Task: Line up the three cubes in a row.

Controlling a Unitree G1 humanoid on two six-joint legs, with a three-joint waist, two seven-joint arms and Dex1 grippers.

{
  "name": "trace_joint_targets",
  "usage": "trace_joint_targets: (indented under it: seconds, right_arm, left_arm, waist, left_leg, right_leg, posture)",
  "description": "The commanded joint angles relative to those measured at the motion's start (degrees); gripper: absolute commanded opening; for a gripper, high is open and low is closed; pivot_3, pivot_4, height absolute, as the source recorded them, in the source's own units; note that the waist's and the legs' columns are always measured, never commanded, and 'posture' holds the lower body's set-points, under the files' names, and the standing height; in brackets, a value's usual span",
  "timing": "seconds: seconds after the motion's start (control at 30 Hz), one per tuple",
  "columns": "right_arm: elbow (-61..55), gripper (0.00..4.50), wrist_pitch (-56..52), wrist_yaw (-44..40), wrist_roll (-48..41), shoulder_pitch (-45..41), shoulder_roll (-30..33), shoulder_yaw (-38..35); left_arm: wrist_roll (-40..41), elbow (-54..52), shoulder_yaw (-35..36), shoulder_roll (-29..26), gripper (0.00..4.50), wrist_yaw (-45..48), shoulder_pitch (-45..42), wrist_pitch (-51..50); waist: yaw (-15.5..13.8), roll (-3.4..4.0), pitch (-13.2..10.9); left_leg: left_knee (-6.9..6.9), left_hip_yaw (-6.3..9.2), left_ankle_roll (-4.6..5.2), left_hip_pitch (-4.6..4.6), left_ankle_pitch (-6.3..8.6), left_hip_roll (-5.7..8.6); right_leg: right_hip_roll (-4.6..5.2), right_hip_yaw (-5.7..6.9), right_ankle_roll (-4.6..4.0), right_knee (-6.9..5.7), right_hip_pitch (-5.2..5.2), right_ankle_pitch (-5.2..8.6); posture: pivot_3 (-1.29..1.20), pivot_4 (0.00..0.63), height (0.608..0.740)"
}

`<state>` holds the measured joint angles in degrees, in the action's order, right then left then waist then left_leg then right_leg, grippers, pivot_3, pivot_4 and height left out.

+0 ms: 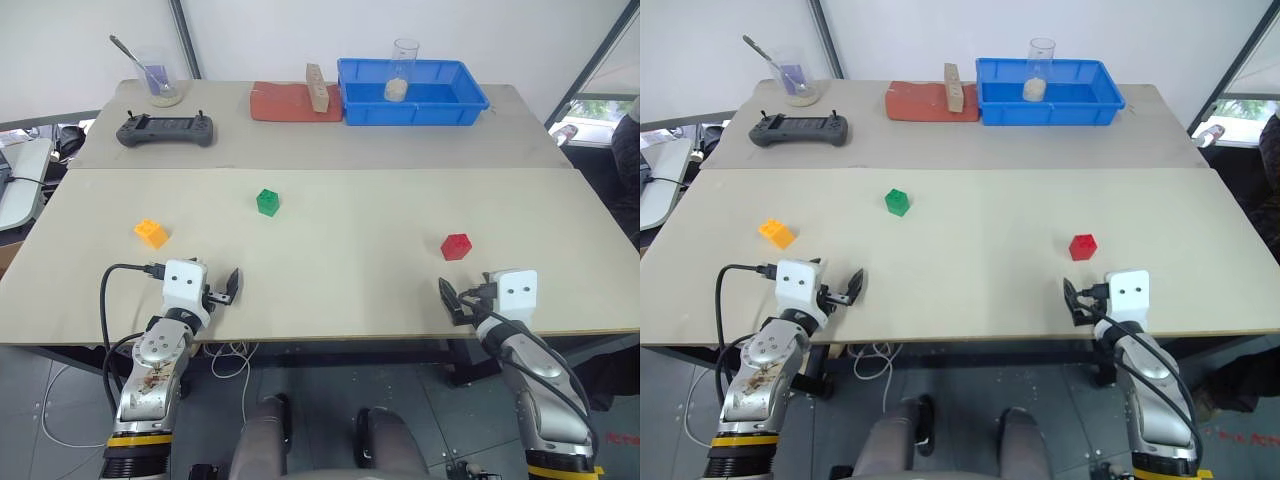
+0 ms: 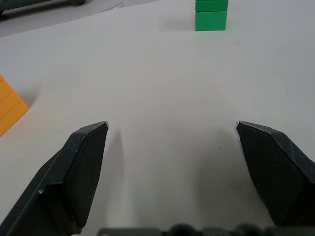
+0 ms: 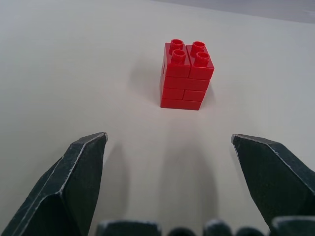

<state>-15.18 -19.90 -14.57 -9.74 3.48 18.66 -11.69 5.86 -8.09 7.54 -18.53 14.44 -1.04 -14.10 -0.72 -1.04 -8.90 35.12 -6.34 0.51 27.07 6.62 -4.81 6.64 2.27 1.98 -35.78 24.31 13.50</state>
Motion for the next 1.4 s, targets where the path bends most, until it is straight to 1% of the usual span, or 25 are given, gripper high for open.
trace_joint_targets:
  seconds: [0.03,0.27,0.4,0.5,0.57,0.7,0.8,0.9,1.0,1.1,1.2,1.3,1.4]
  right_arm:
    - [-2.1,4.5,1.3,0.2,0.1,0.1,0.3,-0.8]
    - [-2.2,4.5,1.1,0.2,0.1,-0.3,0.5,-0.7]
    - [-2.5,4.5,0.7,0.4,0.2,-0.8,0.6,-0.7]
    - [-1.7,4.5,0.4,0.6,0.5,-2.3,0.9,-0.5]
    - [-0.9,4.5,0.1,0.9,0.5,-3.5,1.1,-0.9]
    - [0.7,4.5,-0.1,1.0,0.7,-6.0,1.2,-0.8]
    - [2.5,4.5,-0.1,1.4,0.5,-8.2,0.8,-0.8]
    - [4.7,4.5,0.2,1.6,0.2,-9.8,0.2,-0.6]
    - [7.5,4.5,1.2,1.8,0.6,-12.1,-0.4,-0.1]
    - [10.9,4.5,2.0,1.8,0.7,-14.6,-0.7,-0.1]
    - [15.5,4.5,4.1,1.3,0.8,-17.1,-0.4,-0.4]
    - [19.2,4.5,5.2,0.0,0.1,-19.2,0.1,-0.6]
    - [21.0,3.71,6.4,-1.4,-0.5,-20.0,0.4,-0.7]
  left_arm:
    - [0.0,-0.2,-1.2,0.2,4.45,0.9,0.4,-0.8]
    - [2.1,-1.3,-1.5,0.4,4.45,3.6,0.5,-0.1]
    - [5.2,-4.0,-3.7,-2.4,4.45,12.5,0.1,1.9]
    - [7.5,-4.3,-6.7,-6.9,4.45,22.5,-4.1,3.2]
    - [10.7,-5.3,-8.4,-9.0,4.45,28.6,-8.7,1.7]
    - [16.0,-5.7,-10.9,-9.8,4.45,36.1,-17.8,-1.3]
    - [18.7,-5.0,-12.7,-9.7,4.45,40.6,-22.7,-3.4]
    - [20.0,-4.2,-13.7,-9.5,4.45,43.4,-25.3,-4.5]
    - [22.5,-3.2,-13.1,-8.2,4.45,44.2,-28.3,-6.1]
    - [22.9,-2.6,-13.0,-8.0,4.45,44.7,-30.1,-6.7]
    - [22.4,-2.6,-13.5,-7.9,4.45,44.8,-30.5,-6.6]
    - [21.5,-2.0,-13.8,-8.0,4.45,45.1,-29.8,-5.7]
    - [20.6,-1.2,-13.8,-8.3,4.5,45.2,-29.1,-4.6]
  waist:
    - [0.0,0.0,0.0]
    - [0.0,0.0,0.0]
    - [0.0,0.0,0.0]
    - [0.0,-0.01,0.0]
    - [0.0,0.0,0.0]
    - [0.1,-0.01,0.0]
    - [0.2,-0.01,0.0]
    - [0.6,-0.01,0.0]
    - [0.7,-0.02,0.0]
    - [0.8,-0.02,0.0]
    - [1.0,-0.02,0.0]
    - [1.0,-0.02,0.0]
    - [1.0,-0.02,0.0]
  left_leg:
    - [0.0,0.0,0.0,0.0,0.0,0.0]
    - [0.0,0.0,0.0,0.0,0.0,0.0]
    - [0.0,0.0,0.0,0.01,0.0,-0.01]
    - [-0.01,0.0,0.0,0.07,0.0,-0.02]
    - [-0.03,0.01,-0.01,0.09,0.0,-0.02]
    - [0.01,0.0,0.0,0.11,-0.01,0.0]
    - [0.07,0.02,0.02,0.15,-0.04,0.02]
    - [0.12,0.07,0.03,0.14,-0.06,0.01]
    - [0.13,0.11,0.04,0.15,-0.07,0.01]
    - [0.17,0.12,0.04,0.16,-0.08,0.01]
    - [0.18,0.12,0.1,0.14,-0.11,0.02]
    - [0.18,0.12,0.39,0.15,-0.29,0.03]
    - [0.18,0.12,0.49,0.15,-0.36,0.03]
  right_leg:
    - [0.0,0.0,0.0,0.0,0.0,0.0]
    - [0.0,0.0,0.0,0.0,0.0,0.0]
    - [0.0,0.0,0.0,0.0,0.01,0.0]
    - [-0.02,0.03,-0.02,0.0,0.08,-0.01]
    - [-0.02,0.06,-0.04,-0.01,0.11,-0.02]
    - [-0.02,0.04,-0.03,0.03,-0.06,-0.04]
    - [-0.1,-0.02,-0.08,-0.01,-0.15,-0.09]
    - [-0.19,-0.07,0.16,-0.1,-0.15,-0.23]
    - [-0.22,-0.07,0.21,-0.17,-0.14,-0.25]
    - [-0.22,-0.08,0.33,-0.19,-0.15,-0.18]
    - [-0.22,-0.09,0.33,-0.19,-0.19,-0.19]
    - [-0.22,-0.1,0.25,-0.21,-0.19,-0.23]
    - [-0.22,-0.12,0.16,-0.22,-0.18,-0.29]
  posture:
    - [0.0,0.15,0.74]
    - [0.0,0.15,0.74]
    - [0.0,0.15,0.74]
    - [0.0,0.15,0.74]
    - [0.0,0.15,0.74]
    - [0.0,0.15,0.74]
    - [0.0,0.15,0.74]
    - [0.0,0.15,0.74]
    - [0.0,0.15,0.74]
    - [0.0,0.15,0.74]
    - [0.0,0.15,0.74]
    - [0.0,0.15,0.74]
    - [0.0,0.15,0.74]
